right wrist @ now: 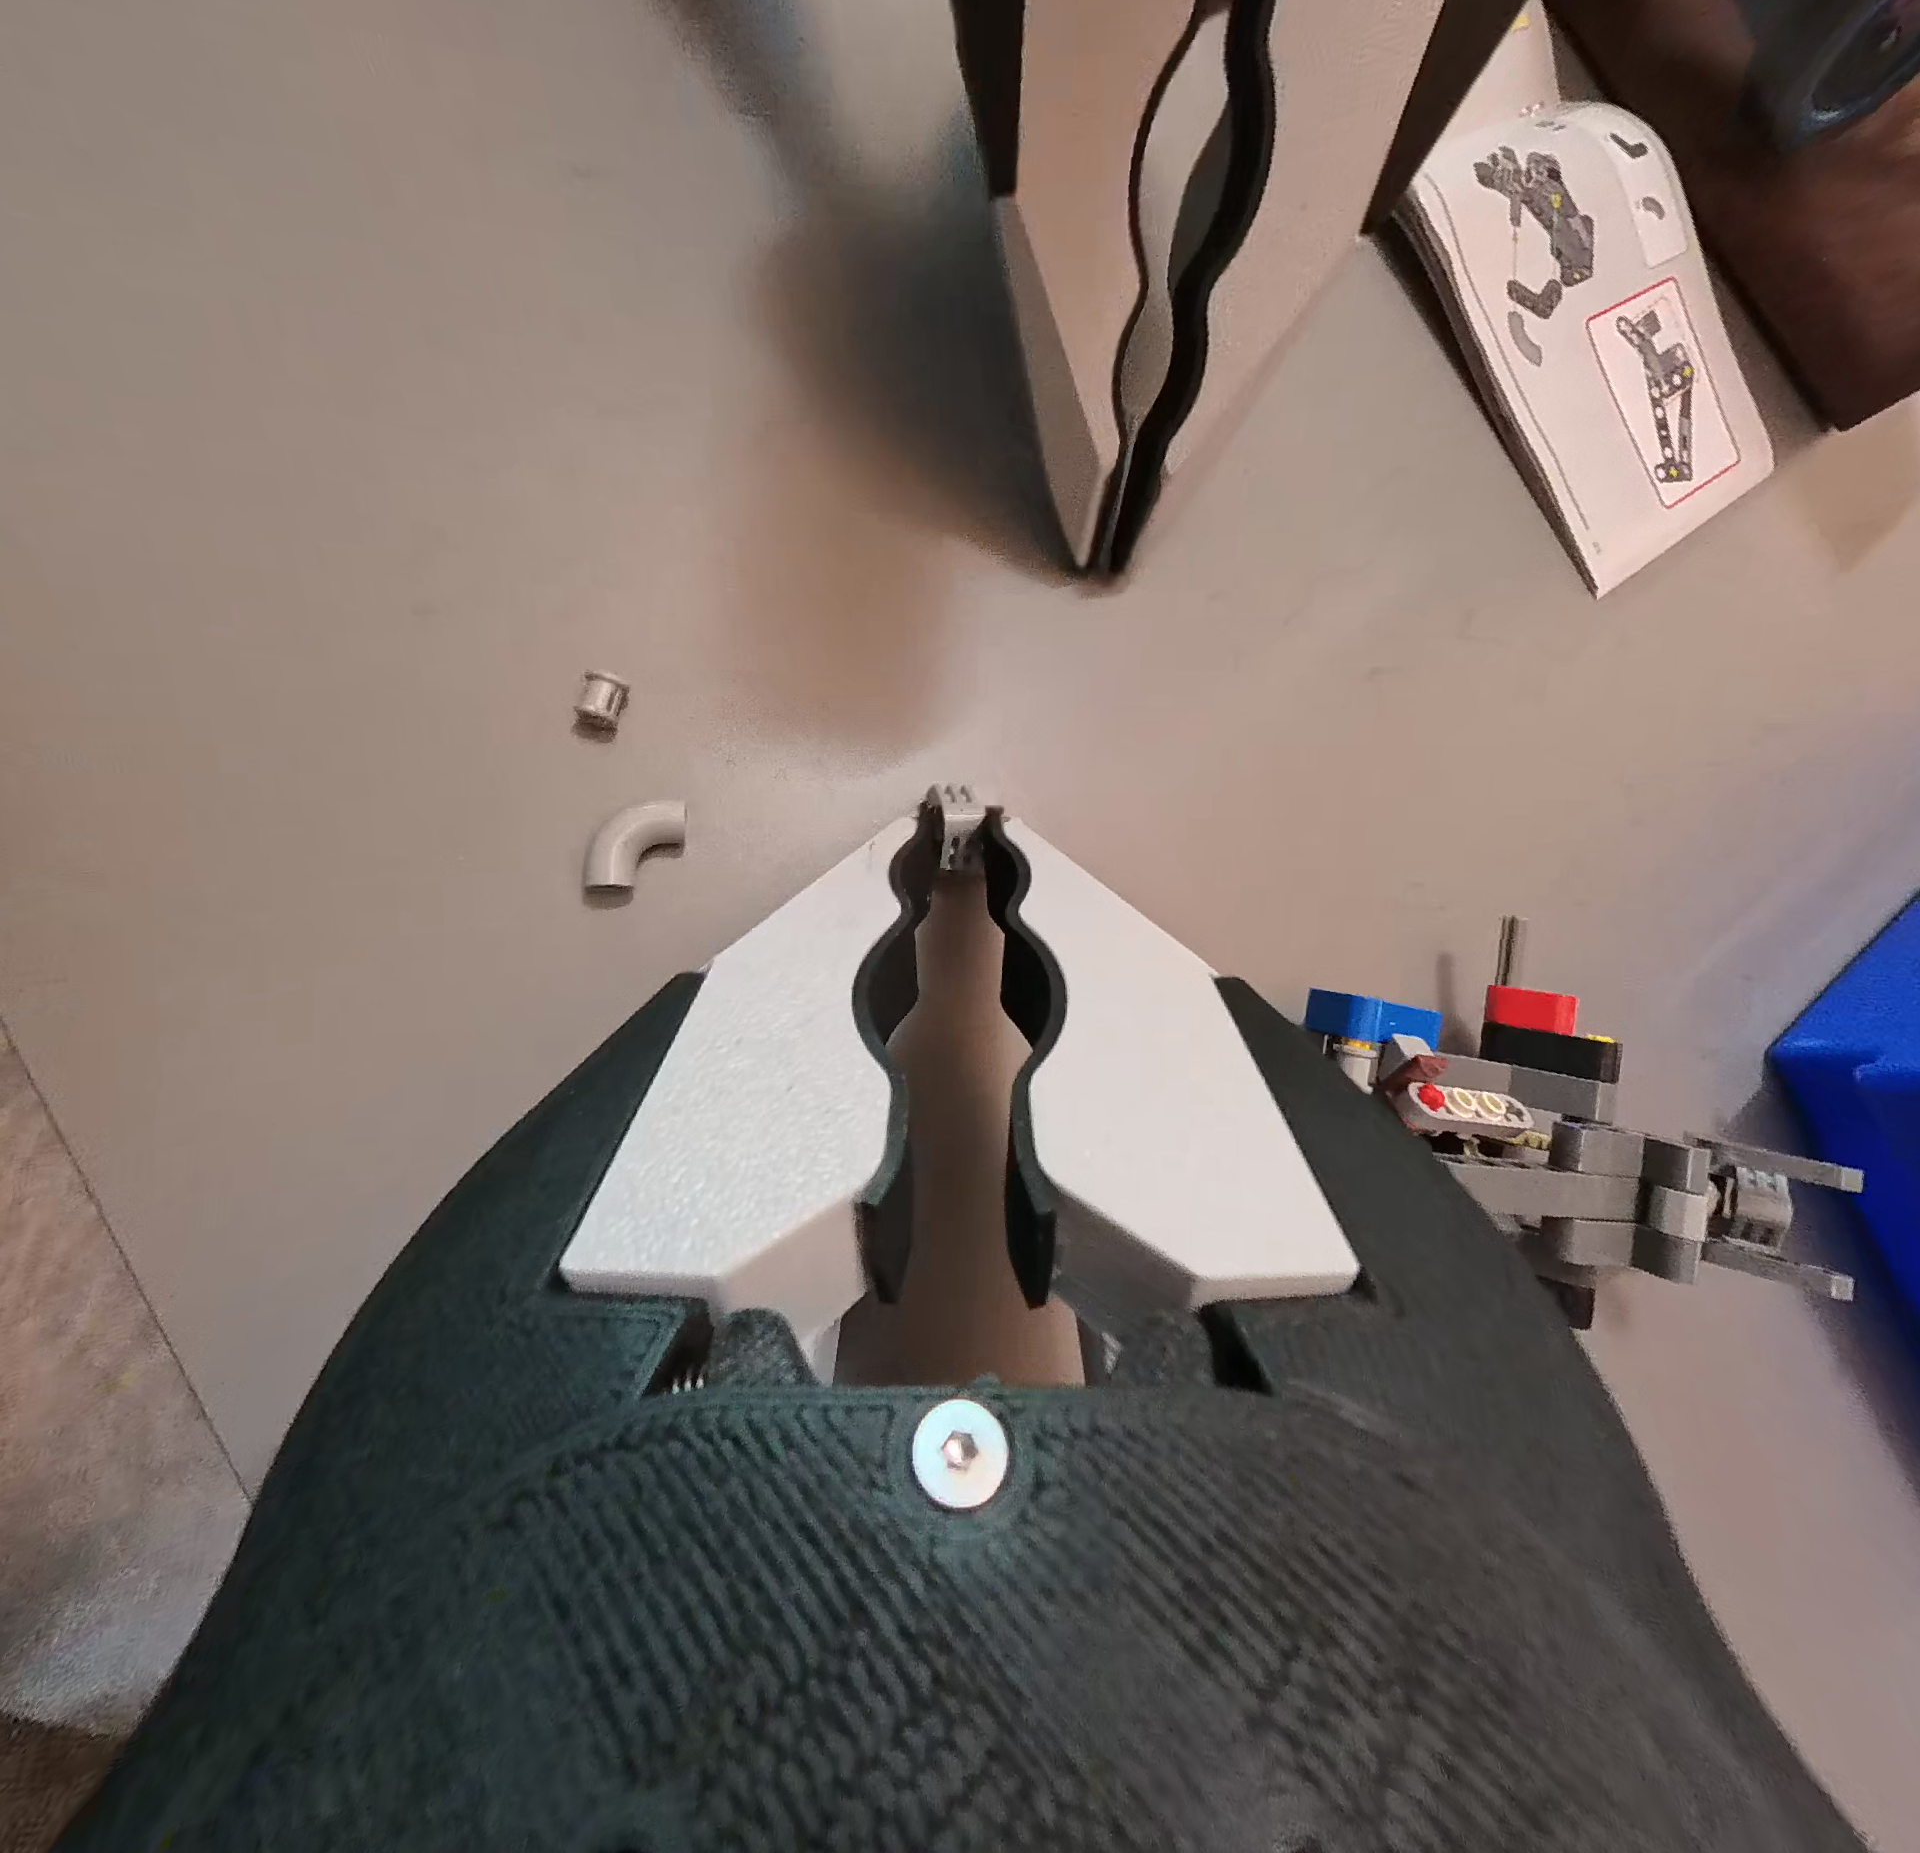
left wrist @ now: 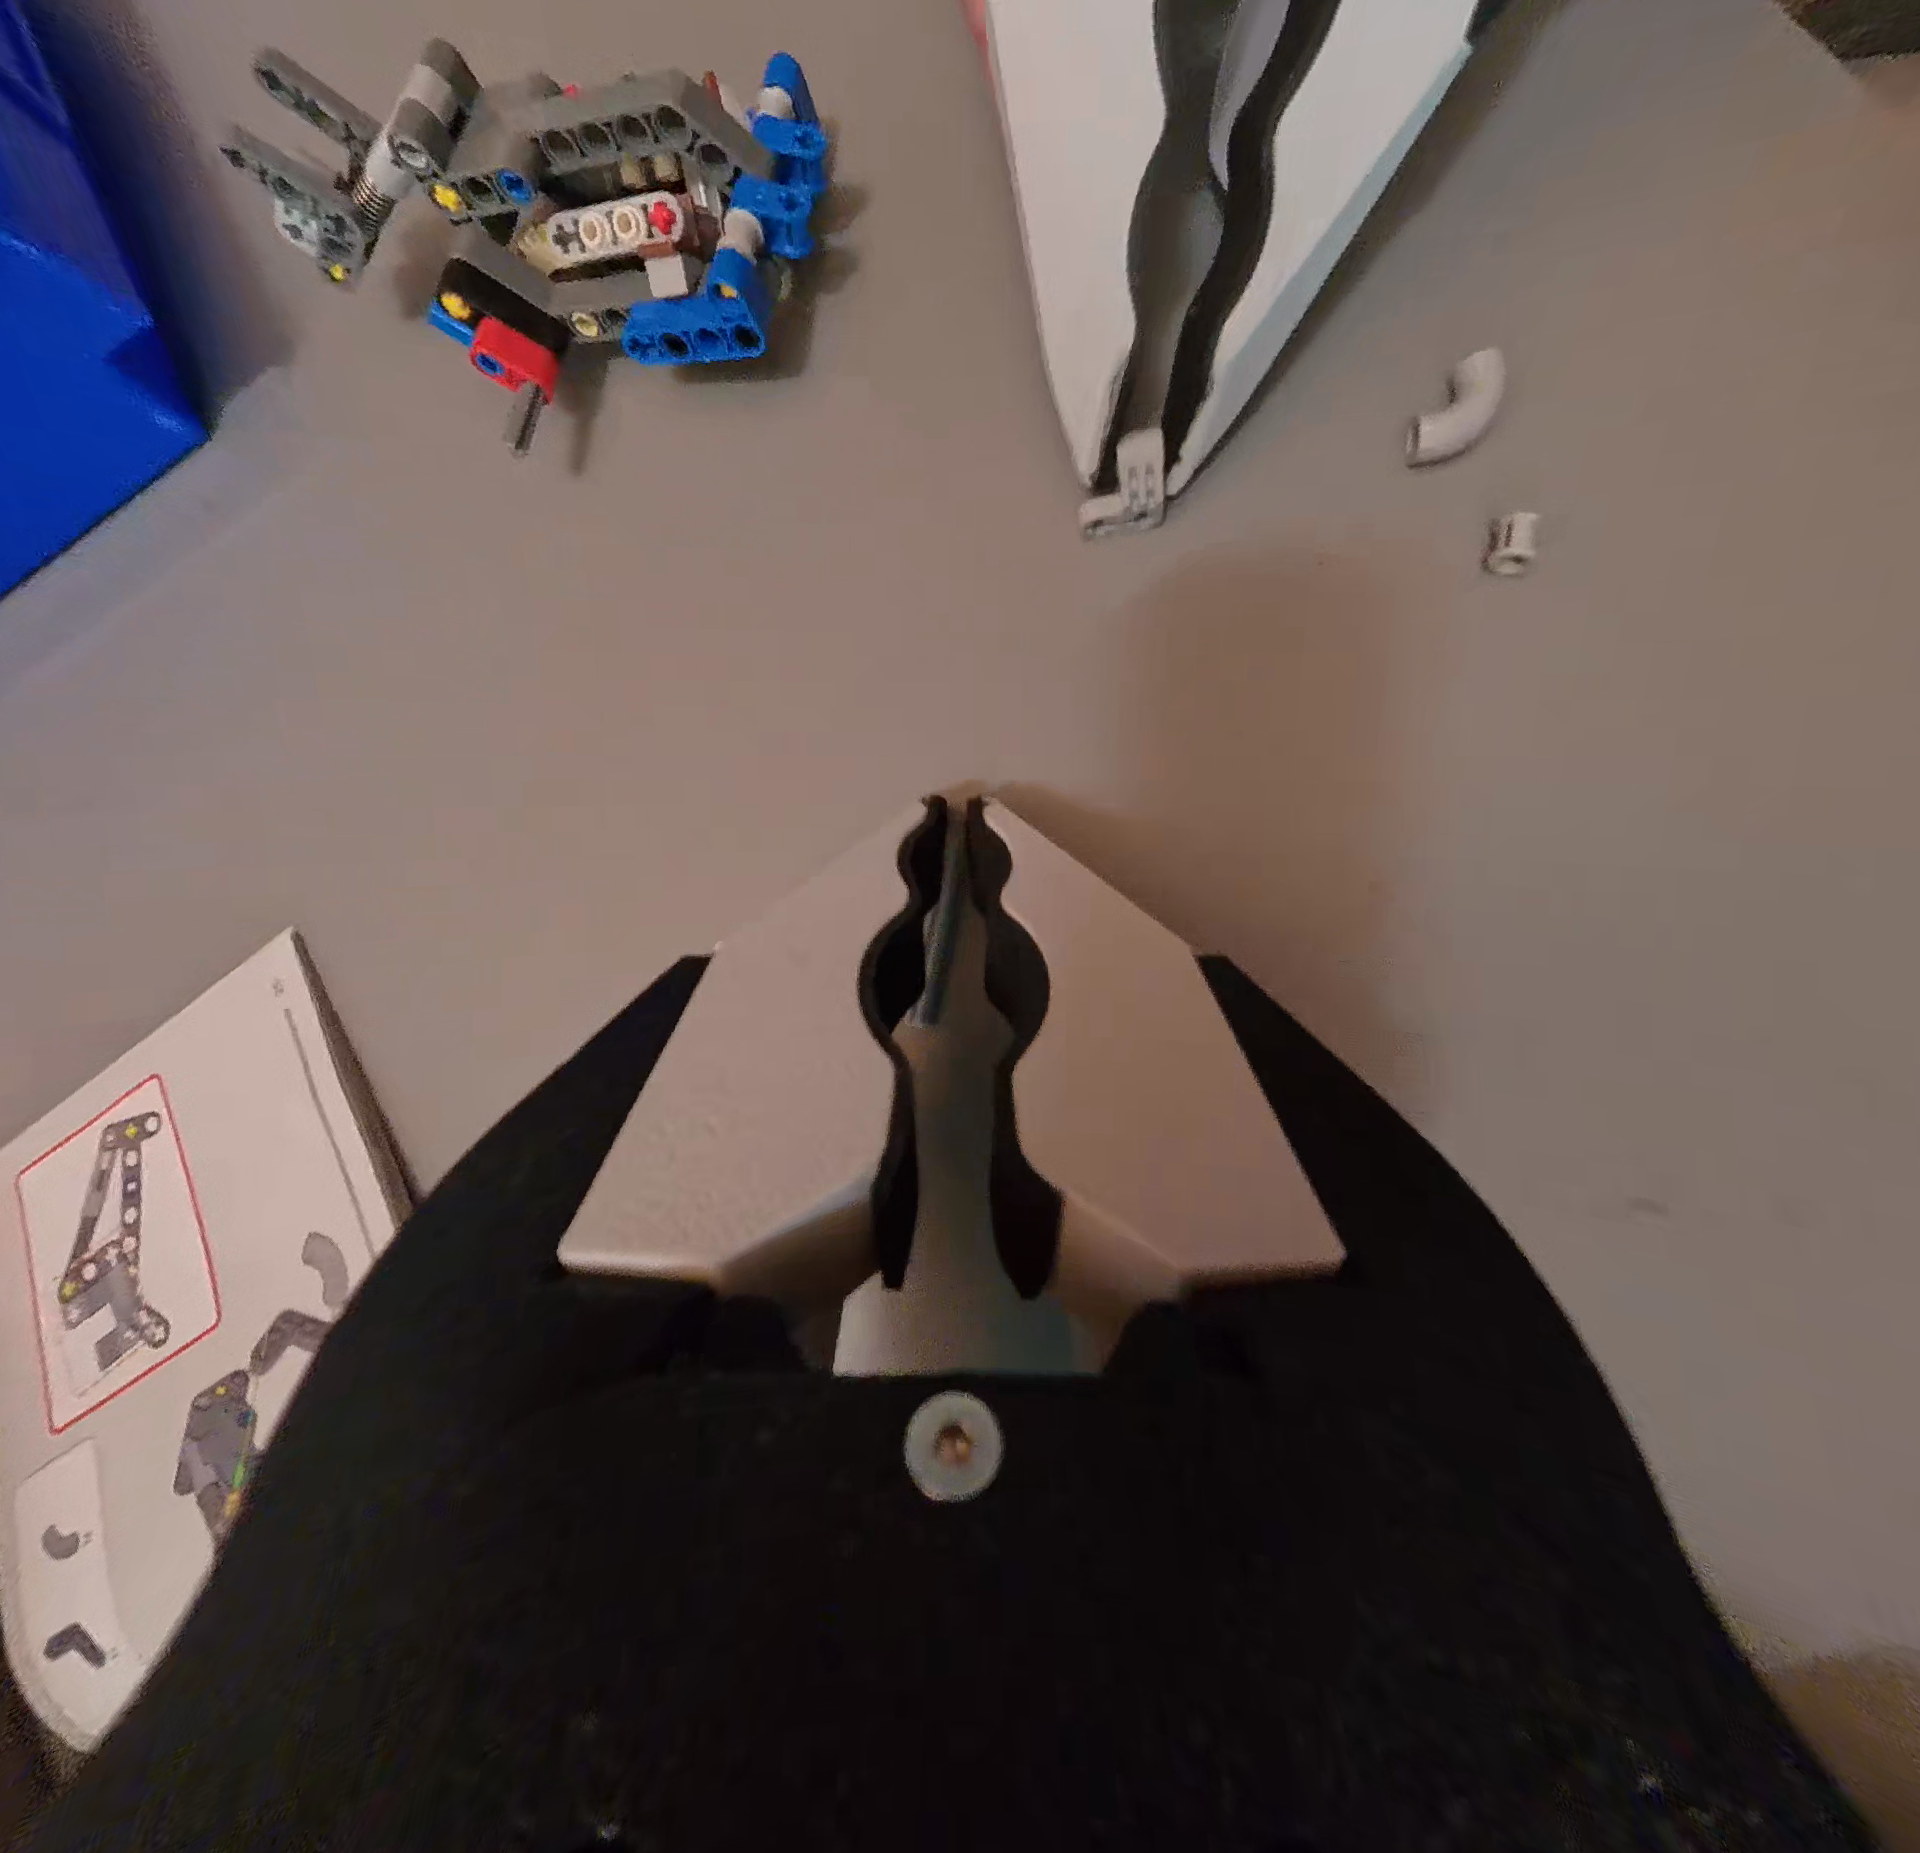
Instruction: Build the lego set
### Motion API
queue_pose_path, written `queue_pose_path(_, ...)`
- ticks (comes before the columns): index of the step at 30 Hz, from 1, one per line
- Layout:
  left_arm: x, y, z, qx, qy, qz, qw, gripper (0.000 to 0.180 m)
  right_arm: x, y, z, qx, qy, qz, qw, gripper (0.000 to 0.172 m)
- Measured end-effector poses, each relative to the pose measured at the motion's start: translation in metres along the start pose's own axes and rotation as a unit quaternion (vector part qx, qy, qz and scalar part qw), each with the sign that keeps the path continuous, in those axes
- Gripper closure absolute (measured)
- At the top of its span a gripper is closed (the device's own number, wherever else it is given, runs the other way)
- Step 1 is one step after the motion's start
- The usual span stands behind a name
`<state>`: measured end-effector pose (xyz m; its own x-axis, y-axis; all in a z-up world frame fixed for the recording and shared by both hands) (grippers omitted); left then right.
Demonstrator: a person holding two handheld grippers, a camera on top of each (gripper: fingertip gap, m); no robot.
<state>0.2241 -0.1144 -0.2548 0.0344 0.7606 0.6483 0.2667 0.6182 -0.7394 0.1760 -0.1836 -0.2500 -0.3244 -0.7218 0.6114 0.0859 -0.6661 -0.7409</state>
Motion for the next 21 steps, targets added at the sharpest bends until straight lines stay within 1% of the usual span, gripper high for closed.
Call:
queue_pose_path(1,-0.002,-0.002,0.001,-0.003,-0.004,0.001,1.0,0.18,0.0,0.0,0.0,-0.003,0.002,0.002,1.0,0.165)
queue_pose_path(3,-0.005,-0.005,0.004,0.0,0.001,0.009,1.0,0.18,-0.002,-0.001,0.0,-0.016,0.002,0.008,1.0,0.165)
queue_pose_path(5,-0.004,-0.01,0.01,0.015,0.024,0.033,0.999,0.172,-0.003,-0.002,-0.002,-0.041,-0.009,0.015,0.999,0.165)
queue_pose_path(7,0.003,-0.019,0.011,0.034,0.043,0.07,0.996,0.169,-0.004,-0.003,-0.003,-0.051,-0.014,0.021,0.998,0.166)
queue_pose_path(9,0.014,-0.02,0.006,0.042,0.047,0.086,0.994,0.169,-0.004,-0.003,-0.003,-0.05,-0.014,0.024,0.998,0.166)
queue_pose_path(12,0.026,0.007,-0.003,0.037,0.047,0.041,0.997,0.163,-0.005,-0.003,-0.003,-0.059,-0.014,0.034,0.998,0.166)
queue_pose_path(14,0.029,0.018,-0.008,0.037,0.044,0.035,0.998,0.159,-0.005,-0.003,-0.002,-0.057,-0.01,0.043,0.997,0.165)
queue_pose_path(16,0.028,0.015,-0.008,0.036,0.046,0.056,0.997,0.161,-0.006,-0.004,-0.002,-0.062,-0.01,0.051,0.997,0.166)
queue_pose_path(21,0.015,0.012,0.001,0.015,0.063,0.046,0.997,0.161,-0.006,-0.004,-0.002,-0.059,-0.009,0.052,0.997,0.166)
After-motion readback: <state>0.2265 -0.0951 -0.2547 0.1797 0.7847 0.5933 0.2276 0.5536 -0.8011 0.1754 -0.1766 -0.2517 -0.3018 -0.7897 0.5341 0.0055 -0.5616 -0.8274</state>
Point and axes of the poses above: each gripper's, where its closed fingertips meet, x back along the fingers, y out of its underside, z = x × y across the jaws, the point moved 2 cm from there along x, back along the fingers, and after that the axes turned 8 degrees about z, right-handed, at the moved point
